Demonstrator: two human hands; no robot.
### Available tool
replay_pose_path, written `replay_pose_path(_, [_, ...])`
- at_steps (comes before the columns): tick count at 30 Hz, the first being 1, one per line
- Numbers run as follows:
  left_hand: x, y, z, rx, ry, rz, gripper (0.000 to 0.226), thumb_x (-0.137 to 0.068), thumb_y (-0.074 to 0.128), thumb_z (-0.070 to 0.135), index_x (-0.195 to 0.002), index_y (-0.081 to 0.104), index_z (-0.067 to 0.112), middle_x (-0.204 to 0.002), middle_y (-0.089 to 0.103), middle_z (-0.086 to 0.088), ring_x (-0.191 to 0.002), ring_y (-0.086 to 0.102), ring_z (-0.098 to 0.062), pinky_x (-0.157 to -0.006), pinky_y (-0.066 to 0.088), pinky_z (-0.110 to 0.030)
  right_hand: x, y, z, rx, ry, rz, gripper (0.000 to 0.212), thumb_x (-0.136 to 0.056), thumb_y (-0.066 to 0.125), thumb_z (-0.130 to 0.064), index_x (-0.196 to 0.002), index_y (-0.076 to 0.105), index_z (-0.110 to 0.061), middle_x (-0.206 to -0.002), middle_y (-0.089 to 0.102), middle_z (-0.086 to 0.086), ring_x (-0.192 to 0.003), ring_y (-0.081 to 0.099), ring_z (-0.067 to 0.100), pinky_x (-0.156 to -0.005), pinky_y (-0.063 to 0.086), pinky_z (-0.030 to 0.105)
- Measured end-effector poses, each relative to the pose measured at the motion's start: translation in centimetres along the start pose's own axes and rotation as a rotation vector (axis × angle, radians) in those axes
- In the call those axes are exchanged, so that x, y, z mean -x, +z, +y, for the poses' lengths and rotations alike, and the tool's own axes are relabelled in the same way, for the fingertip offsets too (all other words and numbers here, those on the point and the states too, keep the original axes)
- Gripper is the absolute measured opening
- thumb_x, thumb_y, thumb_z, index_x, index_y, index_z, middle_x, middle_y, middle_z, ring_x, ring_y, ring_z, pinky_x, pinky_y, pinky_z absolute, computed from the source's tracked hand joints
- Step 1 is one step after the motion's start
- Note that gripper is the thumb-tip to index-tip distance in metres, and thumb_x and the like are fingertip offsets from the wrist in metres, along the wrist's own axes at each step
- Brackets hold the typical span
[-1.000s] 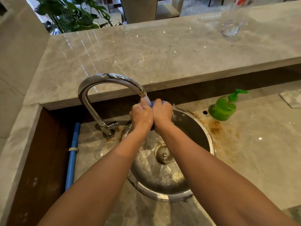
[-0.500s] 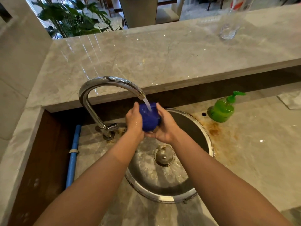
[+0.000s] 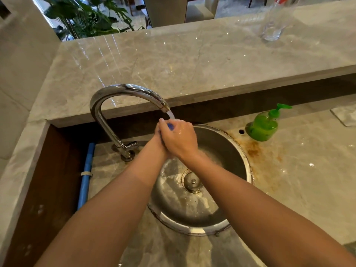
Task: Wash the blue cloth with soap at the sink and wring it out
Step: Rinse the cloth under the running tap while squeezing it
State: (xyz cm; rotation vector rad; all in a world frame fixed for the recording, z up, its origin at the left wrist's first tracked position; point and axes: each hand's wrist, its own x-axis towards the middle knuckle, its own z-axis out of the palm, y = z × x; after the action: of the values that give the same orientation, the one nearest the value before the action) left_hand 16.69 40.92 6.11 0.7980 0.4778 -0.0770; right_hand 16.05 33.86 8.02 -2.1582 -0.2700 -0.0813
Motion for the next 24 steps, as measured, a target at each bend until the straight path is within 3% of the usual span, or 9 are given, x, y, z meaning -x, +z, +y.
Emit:
replay_pose_path(1, [0.8, 1.7, -0.5, 0.218, -0.166, 0.045, 0.034, -0.089, 0.057, 0.043, -0.078, 0.074, 0.016, -0.071, 0.069, -0.008, -0.071, 0.068, -0.011, -0.070, 0.056, -0.029, -0.5, 0.2, 0.6, 0.113, -0.019, 0.026, 0.046, -0.099, 0.041, -0.043, -0.075, 0.070, -0.016, -0.069, 0.068, 0.005, -0.067, 0.066, 0.024, -0.063, 0.052, 0.037])
replay_pose_path(2, [0.5, 0.9, -0.4, 0.129, -0.239, 0.140, 0.032, -0.087, 0.059, 0.044, -0.092, 0.072, 0.016, -0.080, 0.069, -0.006, -0.077, 0.067, -0.017, -0.070, 0.054, -0.029, -1.1, 0.1, 1.4, 0.176, 0.021, 0.012, 0.045, -0.099, 0.038, -0.041, -0.077, 0.069, -0.016, -0.070, 0.067, 0.005, -0.067, 0.066, 0.025, -0.061, 0.051, 0.036])
replay_pose_path(4, [1.1, 1.3, 0.1, -0.021, -0.344, 0.221, 0.038, -0.091, 0.052, 0.042, -0.113, 0.065, 0.014, -0.102, 0.069, -0.011, -0.093, 0.065, -0.026, -0.079, 0.054, -0.039, -2.8, -0.5, 2.6, 0.102, 0.277, -0.035, 0.041, -0.099, 0.040, -0.039, -0.083, 0.068, -0.014, -0.077, 0.067, 0.005, -0.072, 0.065, 0.024, -0.063, 0.047, 0.035])
replay_pose_path(8, [1.7, 1.7, 1.2, -0.082, -0.294, 0.171, 0.036, -0.088, 0.064, 0.037, -0.119, 0.064, 0.019, -0.118, 0.066, -0.015, -0.106, 0.063, -0.033, -0.088, 0.052, -0.050, -4.2, -0.6, 4.3, -0.447, 0.738, -0.160, 0.030, -0.100, 0.053, -0.036, -0.113, 0.066, -0.012, -0.099, 0.070, 0.007, -0.087, 0.068, 0.022, -0.073, 0.053, 0.034])
replay_pose_path(12, [1.8, 0.8, 1.8, -0.050, -0.244, 0.048, 0.037, -0.081, 0.075, 0.026, -0.113, 0.067, 0.011, -0.114, 0.069, -0.017, -0.107, 0.065, -0.034, -0.089, 0.054, -0.049, -2.6, -2.6, 5.3, -0.969, 0.964, -0.355, 0.046, -0.094, 0.060, -0.053, -0.121, 0.065, -0.015, -0.112, 0.075, 0.015, -0.103, 0.072, 0.034, -0.093, 0.057, 0.049])
replay_pose_path(14, [1.3, 0.1, 1.8, -0.084, -0.244, 0.031, 0.040, -0.082, 0.074, 0.019, -0.118, 0.064, 0.008, -0.120, 0.067, -0.019, -0.109, 0.065, -0.033, -0.091, 0.054, -0.048, -2.3, -3.5, 5.6, -1.071, 0.941, -0.384, 0.044, -0.093, 0.064, -0.047, -0.122, 0.066, -0.014, -0.114, 0.074, 0.016, -0.103, 0.072, 0.035, -0.091, 0.058, 0.048])
replay_pose_path(18, [0.0, -0.8, 1.3, -0.118, -0.212, 0.172, 0.039, -0.086, 0.069, 0.017, -0.124, 0.062, 0.015, -0.126, 0.064, -0.017, -0.111, 0.063, -0.034, -0.088, 0.054, -0.052, -2.5, -3.9, 4.8, -0.968, 0.882, -0.317, 0.024, -0.096, 0.064, -0.025, -0.117, 0.065, -0.013, -0.112, 0.072, 0.012, -0.102, 0.070, 0.028, -0.077, 0.060, 0.036])
replay_pose_path(21, [0.0, -0.5, 0.6, -0.170, -0.281, 0.240, 0.034, -0.094, 0.059, 0.033, -0.128, 0.056, 0.026, -0.130, 0.057, -0.011, -0.119, 0.054, -0.040, -0.096, 0.047, -0.061, -2.8, -3.5, 4.5, -0.935, 0.815, -0.249, 0.023, -0.099, 0.061, -0.026, -0.118, 0.066, -0.014, -0.115, 0.072, 0.012, -0.106, 0.069, 0.028, -0.089, 0.059, 0.041])
replay_pose_path(24, [0.7, 0.3, 0.4, -0.079, -0.436, 0.174, 0.046, -0.096, 0.043, 0.056, -0.121, 0.055, 0.020, -0.130, 0.056, -0.015, -0.121, 0.052, -0.042, -0.103, 0.042, -0.059, -2.7, -2.8, 4.1, -0.810, 0.681, -0.204, 0.026, -0.101, 0.056, -0.032, -0.119, 0.067, -0.018, -0.115, 0.071, 0.010, -0.106, 0.068, 0.027, -0.095, 0.056, 0.046])
